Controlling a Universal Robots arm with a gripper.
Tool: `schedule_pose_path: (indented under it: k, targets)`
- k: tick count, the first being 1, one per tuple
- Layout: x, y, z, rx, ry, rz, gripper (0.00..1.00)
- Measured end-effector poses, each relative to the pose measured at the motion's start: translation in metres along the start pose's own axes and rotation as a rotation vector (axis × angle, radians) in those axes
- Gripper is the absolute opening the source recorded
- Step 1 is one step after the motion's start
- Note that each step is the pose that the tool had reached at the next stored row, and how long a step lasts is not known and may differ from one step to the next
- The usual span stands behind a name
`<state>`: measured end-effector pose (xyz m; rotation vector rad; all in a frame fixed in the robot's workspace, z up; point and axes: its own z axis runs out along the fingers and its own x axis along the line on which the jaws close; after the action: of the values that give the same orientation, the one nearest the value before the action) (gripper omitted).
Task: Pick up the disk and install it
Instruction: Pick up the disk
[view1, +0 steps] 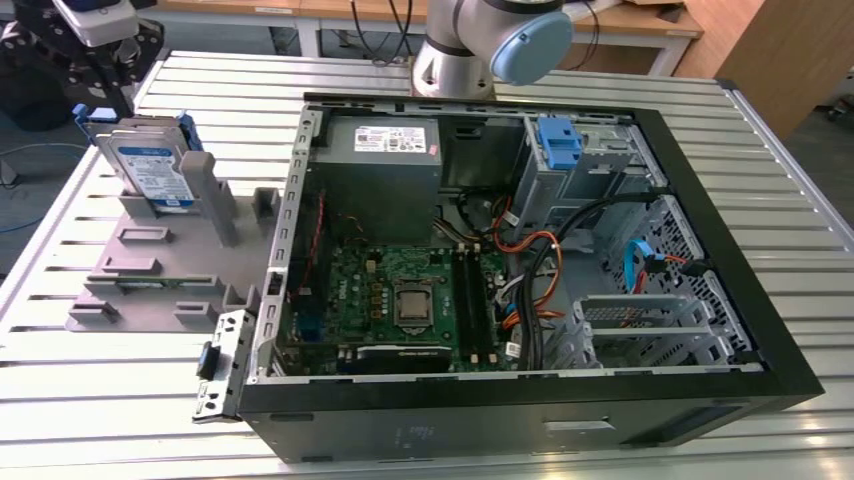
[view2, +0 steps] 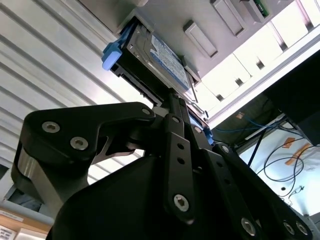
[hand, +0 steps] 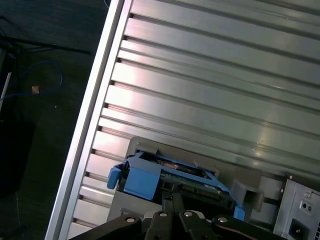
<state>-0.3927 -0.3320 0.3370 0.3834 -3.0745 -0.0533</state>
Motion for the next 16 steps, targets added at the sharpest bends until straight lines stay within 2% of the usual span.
schedule_pose_path:
  k: [16]
  targets:
    - [0.0000, 0.0000, 0.0000, 0.0039, 0.0040, -0.101, 0.11]
